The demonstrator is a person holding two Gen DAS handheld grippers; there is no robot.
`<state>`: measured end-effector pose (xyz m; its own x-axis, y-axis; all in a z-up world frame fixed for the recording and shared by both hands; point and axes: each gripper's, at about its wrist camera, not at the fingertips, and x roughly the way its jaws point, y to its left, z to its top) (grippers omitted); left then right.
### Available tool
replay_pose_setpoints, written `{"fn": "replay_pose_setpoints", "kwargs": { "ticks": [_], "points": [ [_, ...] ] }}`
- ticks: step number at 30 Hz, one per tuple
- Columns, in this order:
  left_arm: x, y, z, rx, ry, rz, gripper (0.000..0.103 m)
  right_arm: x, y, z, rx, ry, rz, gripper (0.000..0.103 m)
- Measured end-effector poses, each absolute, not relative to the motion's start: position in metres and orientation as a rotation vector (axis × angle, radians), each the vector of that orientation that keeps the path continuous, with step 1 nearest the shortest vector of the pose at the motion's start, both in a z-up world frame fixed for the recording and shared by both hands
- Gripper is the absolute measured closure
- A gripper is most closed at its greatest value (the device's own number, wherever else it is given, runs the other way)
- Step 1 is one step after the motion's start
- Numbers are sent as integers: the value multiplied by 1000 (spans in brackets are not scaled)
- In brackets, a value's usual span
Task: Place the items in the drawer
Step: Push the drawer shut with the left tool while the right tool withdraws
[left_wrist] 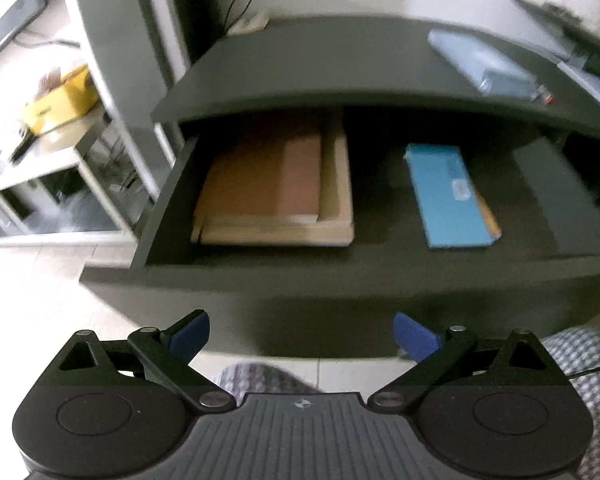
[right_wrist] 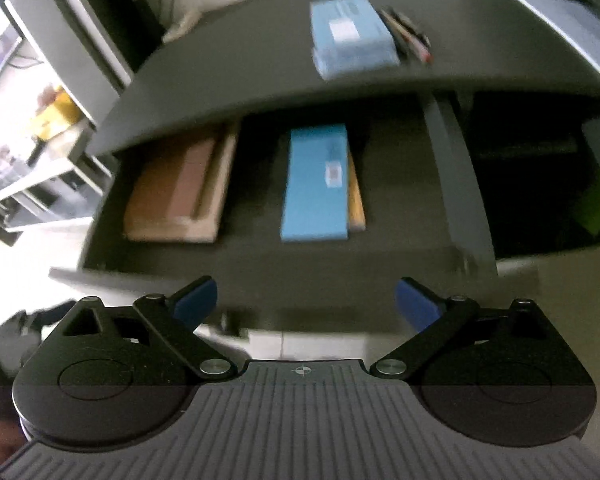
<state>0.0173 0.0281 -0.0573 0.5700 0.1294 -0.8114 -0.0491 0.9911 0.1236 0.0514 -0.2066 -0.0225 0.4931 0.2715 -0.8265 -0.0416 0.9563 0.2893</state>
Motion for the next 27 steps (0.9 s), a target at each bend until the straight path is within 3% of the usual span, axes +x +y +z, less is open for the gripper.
{"fn": "replay_pose_setpoints", "kwargs": {
  "ticks": [1, 6, 14, 27],
  "points": [
    [18, 28, -61, 93, 968, 114, 3, 45, -207, -28, 251, 1046, 205, 6],
    [26, 30, -73, 99, 987, 149, 3, 41, -208, -63, 218, 1101, 139, 32],
    [41, 31, -85, 107, 1019, 172, 3, 64, -197, -83, 97, 1134, 35, 27],
    [85, 29, -88, 95, 990, 173, 3, 109, -192, -93, 129, 1145, 25, 29]
  ]
}}
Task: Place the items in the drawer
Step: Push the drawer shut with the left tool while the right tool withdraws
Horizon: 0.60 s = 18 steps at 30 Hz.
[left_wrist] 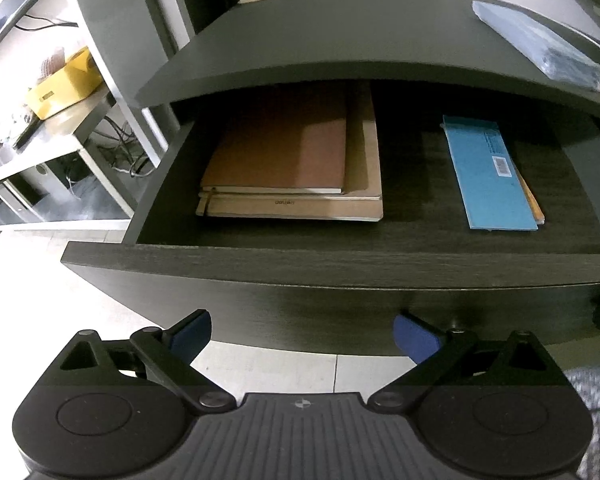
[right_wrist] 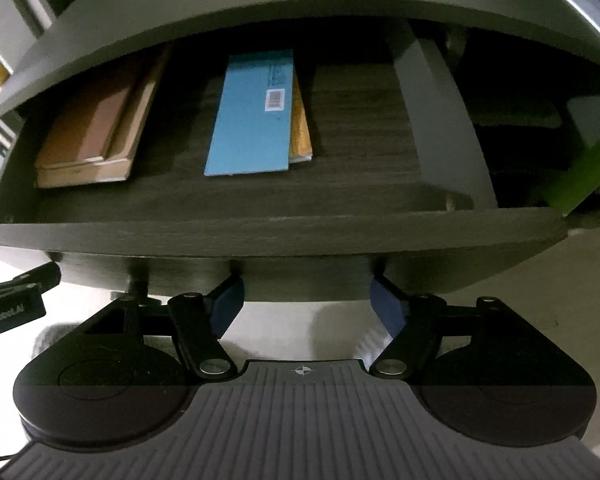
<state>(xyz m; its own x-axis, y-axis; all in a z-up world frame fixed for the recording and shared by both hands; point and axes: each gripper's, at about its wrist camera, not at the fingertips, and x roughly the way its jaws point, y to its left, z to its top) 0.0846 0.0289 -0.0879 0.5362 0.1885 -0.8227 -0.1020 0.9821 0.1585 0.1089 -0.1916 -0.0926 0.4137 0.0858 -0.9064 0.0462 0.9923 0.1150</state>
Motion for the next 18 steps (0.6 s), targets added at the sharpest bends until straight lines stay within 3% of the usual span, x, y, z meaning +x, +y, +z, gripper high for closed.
{"fn": "replay_pose_setpoints", "kwargs": {
  "ticks": [18],
  "points": [
    [203, 25, -101, 49, 898, 172, 3, 209, -198, -103, 208, 1008, 20, 30]
  ]
}}
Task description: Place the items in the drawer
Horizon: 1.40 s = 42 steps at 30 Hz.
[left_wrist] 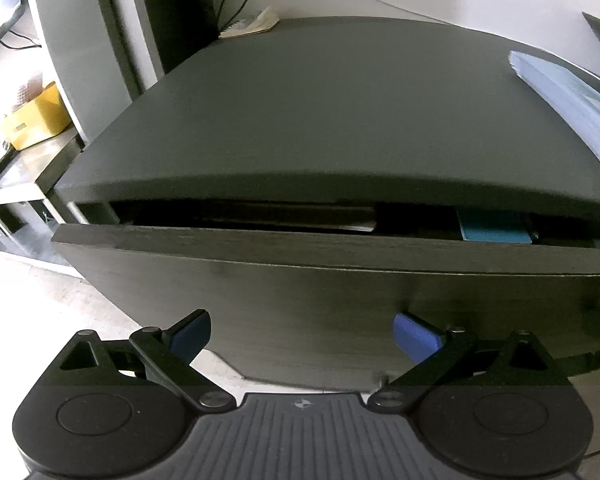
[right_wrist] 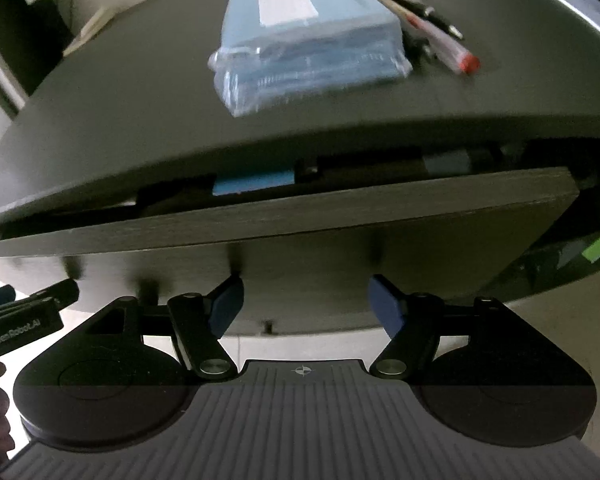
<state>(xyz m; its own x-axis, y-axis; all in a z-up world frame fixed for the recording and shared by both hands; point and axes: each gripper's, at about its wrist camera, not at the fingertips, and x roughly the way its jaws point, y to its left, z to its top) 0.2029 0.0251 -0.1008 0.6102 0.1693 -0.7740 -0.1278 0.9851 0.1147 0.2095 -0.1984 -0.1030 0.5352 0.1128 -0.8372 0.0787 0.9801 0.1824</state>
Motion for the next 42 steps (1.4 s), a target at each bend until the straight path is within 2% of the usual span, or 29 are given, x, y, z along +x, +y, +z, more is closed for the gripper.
{"fn": "replay_pose_setpoints", "kwargs": {
  "ticks": [8, 11, 14, 20, 23, 33, 42],
  "points": [
    [232, 25, -108, 43, 907, 150, 1, 225, -183, -111, 151, 926, 1, 29],
    [221, 22, -105, 76, 911, 155, 5, 217, -174, -106, 123, 937, -19, 28],
    [198, 19, -90, 93, 925, 133, 5, 197, -170, -86, 145, 957, 20, 17],
    [128, 16, -47, 54, 895, 83, 4, 128, -151, -36, 105, 923, 109, 7],
    [89, 15, -27, 35, 894, 62, 1, 91, -152, -13, 112, 888, 122, 3],
    [6, 9, 0, 21, 894, 44, 1, 3, -168, 18, 99, 871, 115, 1],
    [-7, -3, 4, 70, 867, 34, 1, -22, -174, 21, 92, 857, 122, 1]
  ]
}}
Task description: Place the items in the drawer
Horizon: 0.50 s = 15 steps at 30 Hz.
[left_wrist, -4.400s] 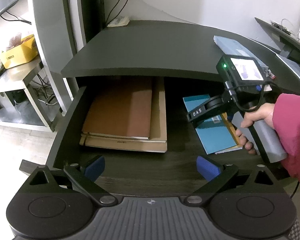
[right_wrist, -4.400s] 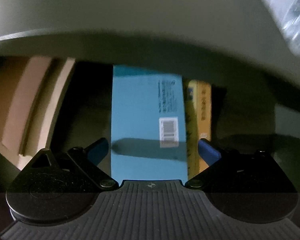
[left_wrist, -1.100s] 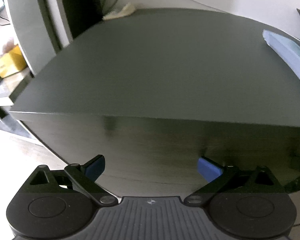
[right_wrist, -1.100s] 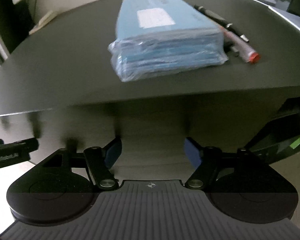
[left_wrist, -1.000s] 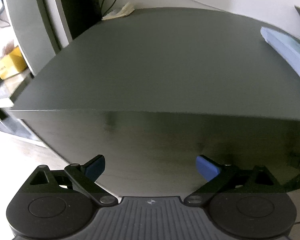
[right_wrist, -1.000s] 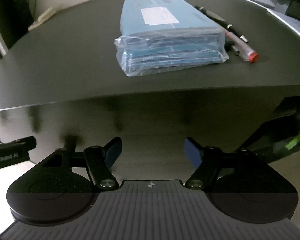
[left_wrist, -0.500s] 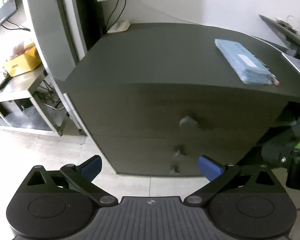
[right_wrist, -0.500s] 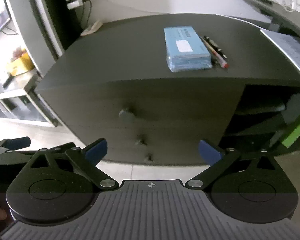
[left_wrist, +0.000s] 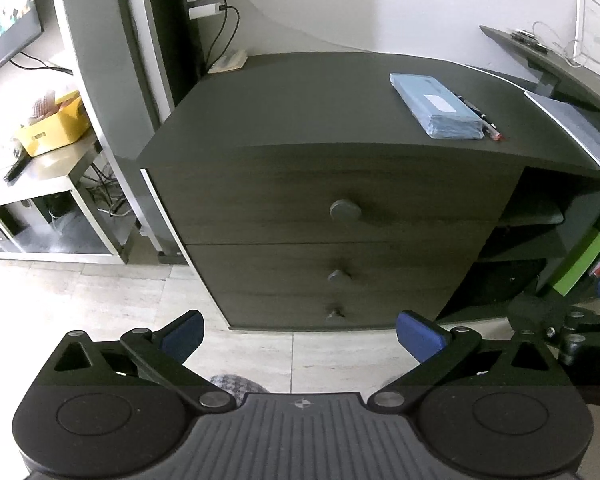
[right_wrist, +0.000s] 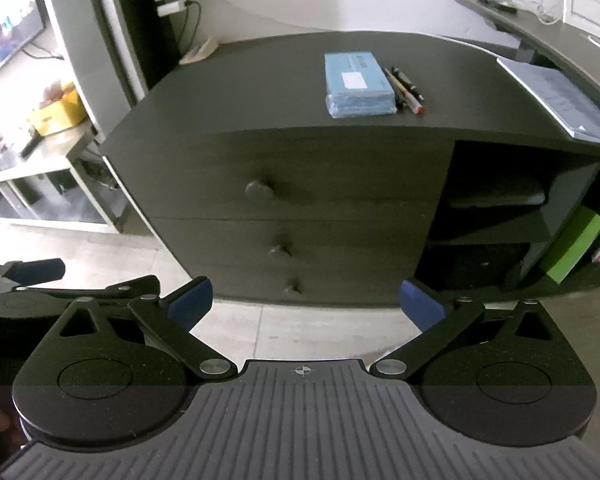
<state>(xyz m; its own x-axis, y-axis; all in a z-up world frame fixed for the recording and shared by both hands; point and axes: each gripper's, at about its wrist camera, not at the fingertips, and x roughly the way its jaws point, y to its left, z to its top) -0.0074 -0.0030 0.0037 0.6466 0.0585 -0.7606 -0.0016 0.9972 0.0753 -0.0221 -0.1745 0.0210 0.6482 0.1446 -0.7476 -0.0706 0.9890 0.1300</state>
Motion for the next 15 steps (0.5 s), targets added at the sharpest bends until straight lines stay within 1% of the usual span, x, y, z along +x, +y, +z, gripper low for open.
{"fn": "replay_pose_setpoints", "kwargs": {
  "ticks": [15],
  "points": [
    [-2, -6, 1, 73, 875, 26, 1, -12, -175, 17, 65, 872, 108, 0]
  ]
}}
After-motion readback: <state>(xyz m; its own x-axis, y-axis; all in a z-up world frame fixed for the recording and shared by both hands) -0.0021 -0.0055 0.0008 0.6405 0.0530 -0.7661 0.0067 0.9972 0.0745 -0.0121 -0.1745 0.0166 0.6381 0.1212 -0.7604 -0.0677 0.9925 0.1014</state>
